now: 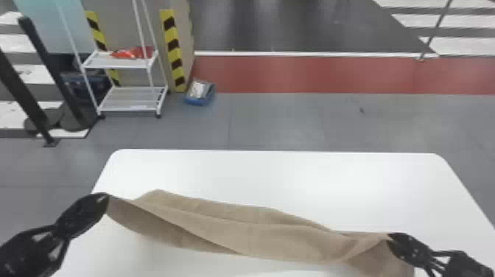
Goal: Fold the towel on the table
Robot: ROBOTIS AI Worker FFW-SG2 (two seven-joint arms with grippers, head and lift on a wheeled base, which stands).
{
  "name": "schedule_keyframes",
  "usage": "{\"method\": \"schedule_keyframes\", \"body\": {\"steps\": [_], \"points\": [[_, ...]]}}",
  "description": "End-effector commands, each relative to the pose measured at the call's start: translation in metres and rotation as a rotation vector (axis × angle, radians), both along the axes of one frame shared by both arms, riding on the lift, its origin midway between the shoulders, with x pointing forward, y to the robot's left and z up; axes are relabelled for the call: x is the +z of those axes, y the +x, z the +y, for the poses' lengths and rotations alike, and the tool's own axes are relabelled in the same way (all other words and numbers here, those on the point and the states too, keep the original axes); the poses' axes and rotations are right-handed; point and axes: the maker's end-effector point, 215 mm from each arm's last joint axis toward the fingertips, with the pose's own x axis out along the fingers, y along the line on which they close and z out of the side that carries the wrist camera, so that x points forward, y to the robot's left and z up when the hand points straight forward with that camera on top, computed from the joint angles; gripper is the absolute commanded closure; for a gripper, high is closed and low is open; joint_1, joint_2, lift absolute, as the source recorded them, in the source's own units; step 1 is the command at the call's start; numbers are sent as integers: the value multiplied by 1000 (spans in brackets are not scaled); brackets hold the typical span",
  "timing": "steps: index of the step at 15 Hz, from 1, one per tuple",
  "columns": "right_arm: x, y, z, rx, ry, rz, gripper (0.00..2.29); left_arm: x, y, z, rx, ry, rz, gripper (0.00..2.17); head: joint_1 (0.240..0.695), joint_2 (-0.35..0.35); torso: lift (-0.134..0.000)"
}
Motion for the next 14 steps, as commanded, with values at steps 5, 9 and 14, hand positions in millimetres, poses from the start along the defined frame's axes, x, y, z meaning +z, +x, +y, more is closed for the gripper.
{"method": "schedule_keyframes", "body": {"steps": [5, 9, 14], "points": [[-18, -29, 6, 95, -56, 52, 1953, -11, -27, 17, -66, 77, 30, 1703, 695, 58, 0], [-5, 4, -63, -15, -93, 38, 1956, -27, -31, 7, -130, 155, 83, 1703, 695, 40, 0], [-34, 6, -95, -40, -129, 122, 1956, -47, -43, 2, -213, 240, 150, 1703, 695, -94, 0]]}}
